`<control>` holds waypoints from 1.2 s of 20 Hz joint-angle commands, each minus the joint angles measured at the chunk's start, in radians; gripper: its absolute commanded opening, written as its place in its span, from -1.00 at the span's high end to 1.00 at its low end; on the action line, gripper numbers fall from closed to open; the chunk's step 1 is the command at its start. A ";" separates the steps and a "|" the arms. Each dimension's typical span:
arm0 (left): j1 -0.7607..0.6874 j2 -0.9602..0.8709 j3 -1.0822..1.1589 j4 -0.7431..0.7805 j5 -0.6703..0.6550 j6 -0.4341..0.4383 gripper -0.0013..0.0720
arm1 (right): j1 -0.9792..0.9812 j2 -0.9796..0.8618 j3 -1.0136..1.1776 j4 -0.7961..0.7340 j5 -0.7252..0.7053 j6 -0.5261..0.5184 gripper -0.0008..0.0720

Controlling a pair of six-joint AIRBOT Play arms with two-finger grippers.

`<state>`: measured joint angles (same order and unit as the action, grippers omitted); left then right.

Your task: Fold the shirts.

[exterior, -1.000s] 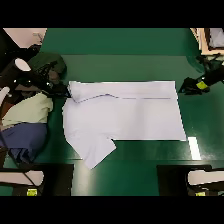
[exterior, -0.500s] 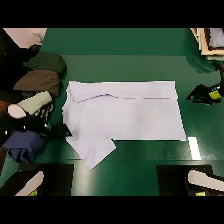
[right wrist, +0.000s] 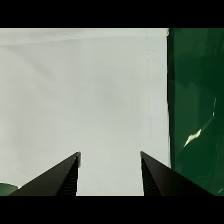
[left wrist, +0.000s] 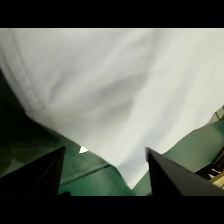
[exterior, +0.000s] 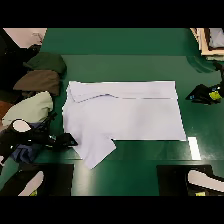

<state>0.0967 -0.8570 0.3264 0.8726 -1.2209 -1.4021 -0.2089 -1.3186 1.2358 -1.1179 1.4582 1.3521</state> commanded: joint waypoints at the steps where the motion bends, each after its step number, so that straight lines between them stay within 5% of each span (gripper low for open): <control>1: -0.045 0.001 -0.019 -0.042 0.117 0.018 -0.66 | -0.001 0.001 0.000 0.002 0.000 0.000 -0.20; 2: -0.087 0.001 -0.019 -0.043 0.155 0.000 -0.65 | -0.001 0.001 0.000 0.002 0.000 0.000 -0.20; 3: -0.127 0.001 -0.019 -0.046 0.191 -0.035 -0.25 | -0.001 0.001 0.000 0.002 0.000 0.000 -0.20; 4: -0.167 0.001 -0.019 -0.058 0.224 -0.038 0.37 | -0.001 0.001 0.000 0.001 0.000 0.000 -0.20; 6: -0.209 0.001 -0.015 -0.085 0.241 -0.037 0.89 | -0.006 0.001 -0.001 -0.009 0.031 0.000 -0.20; 13: -0.209 0.002 0.111 -0.072 0.117 0.047 0.90 | -0.198 0.110 -0.282 -0.193 0.097 -0.030 -0.20; 23: -0.209 0.002 0.137 -0.072 0.147 0.049 0.89 | -0.217 0.112 -0.556 -0.103 -0.056 -0.089 -0.20; 24: -0.209 0.002 0.137 -0.072 0.146 0.049 0.89 | -0.194 0.112 -0.556 -0.104 -0.060 -0.089 -0.06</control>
<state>-0.1120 -0.8558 0.4606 0.8005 -1.0767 -1.3556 -0.4423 -1.2079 0.7063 -1.2400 1.4372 1.2686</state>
